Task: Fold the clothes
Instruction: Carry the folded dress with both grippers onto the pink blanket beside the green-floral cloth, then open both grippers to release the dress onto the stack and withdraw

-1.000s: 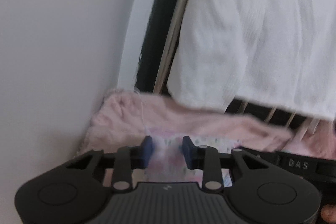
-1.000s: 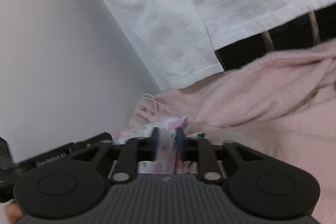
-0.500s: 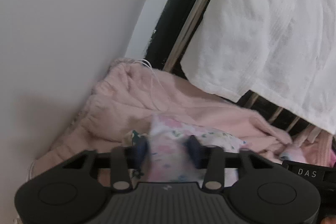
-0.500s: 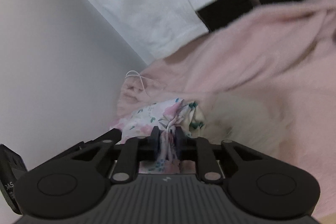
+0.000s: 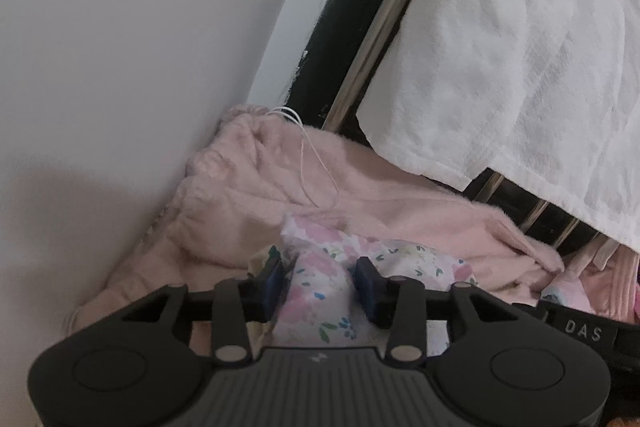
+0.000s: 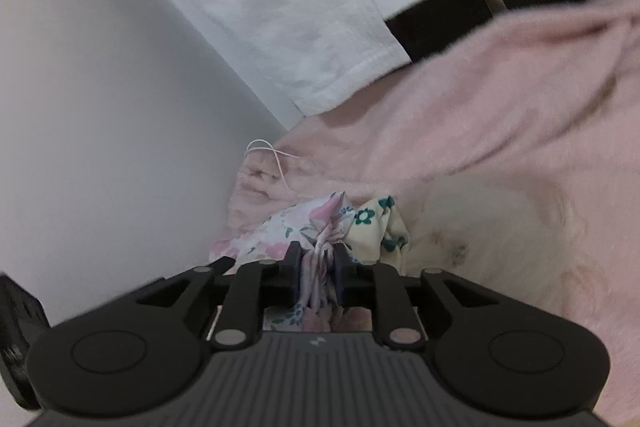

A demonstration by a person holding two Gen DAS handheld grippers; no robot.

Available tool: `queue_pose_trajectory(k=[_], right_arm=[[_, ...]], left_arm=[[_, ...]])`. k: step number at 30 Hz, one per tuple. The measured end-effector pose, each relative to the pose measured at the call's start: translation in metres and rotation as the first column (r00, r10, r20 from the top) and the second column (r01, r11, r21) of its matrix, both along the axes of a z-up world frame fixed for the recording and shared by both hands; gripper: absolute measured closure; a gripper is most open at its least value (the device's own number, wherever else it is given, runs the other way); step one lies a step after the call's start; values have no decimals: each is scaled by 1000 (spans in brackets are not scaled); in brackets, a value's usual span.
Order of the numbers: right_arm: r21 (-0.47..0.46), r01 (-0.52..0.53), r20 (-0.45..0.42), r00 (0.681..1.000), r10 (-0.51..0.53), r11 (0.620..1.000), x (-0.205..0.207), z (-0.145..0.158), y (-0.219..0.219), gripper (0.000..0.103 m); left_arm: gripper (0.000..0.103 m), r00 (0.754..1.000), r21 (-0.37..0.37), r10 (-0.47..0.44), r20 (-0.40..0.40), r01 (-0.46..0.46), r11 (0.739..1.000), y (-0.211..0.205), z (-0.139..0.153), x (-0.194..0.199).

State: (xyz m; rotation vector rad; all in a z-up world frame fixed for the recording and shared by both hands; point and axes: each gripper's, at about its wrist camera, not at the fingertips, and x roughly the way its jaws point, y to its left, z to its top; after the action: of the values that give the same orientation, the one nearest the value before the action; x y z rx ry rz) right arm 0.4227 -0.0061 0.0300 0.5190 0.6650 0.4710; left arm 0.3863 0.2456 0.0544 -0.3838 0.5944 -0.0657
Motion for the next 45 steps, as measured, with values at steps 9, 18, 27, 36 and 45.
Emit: queue_pose_trajectory(k=[9,18,27,36,45], right_arm=[[-317,-36,282,951,130,948,-19,47,53,96],[-315,-42,214,970,114,948,-2,19,54,98],[-268,-49,215,970,110,962,-1,20,45,97],[-295,-3,200,978,65,955,-1,17,39,96],[-170,10,357,933,53,985,-89,99,-21,72]], left_arm=[[57,1000,-35,25,-12,-25,999,3,-3,1],[54,988,114,19,155,-37,993,-21,26,-21],[82,996,191,-6,84,-10,982,-31,3,-7],[76,994,133,12,107,-26,991,-25,6,-11],[63,981,253,-19,194,-31,967,-69,85,-69]])
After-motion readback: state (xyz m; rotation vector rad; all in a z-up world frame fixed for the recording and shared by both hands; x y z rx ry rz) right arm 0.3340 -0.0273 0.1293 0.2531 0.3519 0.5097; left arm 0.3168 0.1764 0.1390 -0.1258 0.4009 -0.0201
